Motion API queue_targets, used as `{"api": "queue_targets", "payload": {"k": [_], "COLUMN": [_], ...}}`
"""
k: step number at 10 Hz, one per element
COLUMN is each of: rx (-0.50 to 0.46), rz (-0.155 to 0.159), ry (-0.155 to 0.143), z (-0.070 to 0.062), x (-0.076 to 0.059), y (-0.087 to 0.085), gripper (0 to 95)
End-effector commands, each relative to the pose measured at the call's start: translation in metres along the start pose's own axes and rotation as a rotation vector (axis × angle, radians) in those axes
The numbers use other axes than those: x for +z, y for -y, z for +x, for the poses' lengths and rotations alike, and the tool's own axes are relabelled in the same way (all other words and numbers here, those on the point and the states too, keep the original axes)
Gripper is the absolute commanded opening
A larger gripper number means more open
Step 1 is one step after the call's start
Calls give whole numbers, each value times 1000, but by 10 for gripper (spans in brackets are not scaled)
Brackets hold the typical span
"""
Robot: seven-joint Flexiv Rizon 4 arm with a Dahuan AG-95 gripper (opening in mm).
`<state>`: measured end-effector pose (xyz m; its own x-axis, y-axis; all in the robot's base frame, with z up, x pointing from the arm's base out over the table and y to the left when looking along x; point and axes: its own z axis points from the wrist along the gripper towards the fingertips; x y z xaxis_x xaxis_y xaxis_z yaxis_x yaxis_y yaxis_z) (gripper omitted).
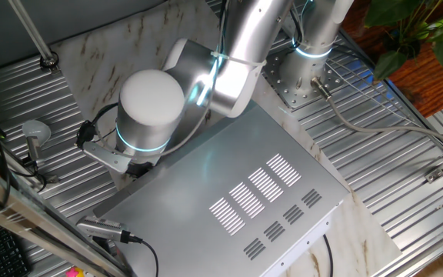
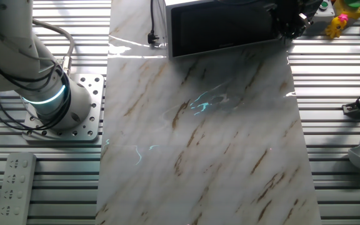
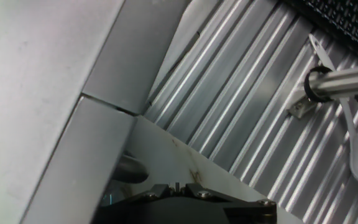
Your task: Open the microwave door
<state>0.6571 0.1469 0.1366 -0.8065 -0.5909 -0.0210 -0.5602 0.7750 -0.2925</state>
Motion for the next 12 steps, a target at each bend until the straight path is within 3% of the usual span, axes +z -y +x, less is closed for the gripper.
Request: {"api": "queue_targets", "payload": {"k": [1,3,5,9,11,12], "rx": [-3,4,4,-27,-30,-35], "rz": [13,22,30,66,65,86], "ry": [-29,-57,-66,-70,-67,-67], "z": [-6,-6,-6,-6,-6,-6], "x": [9,9,9,9,9,9], "y": [-13,-13,-13,-13,-13,-13], "gripper": [0,0,0,0,0,0]}}
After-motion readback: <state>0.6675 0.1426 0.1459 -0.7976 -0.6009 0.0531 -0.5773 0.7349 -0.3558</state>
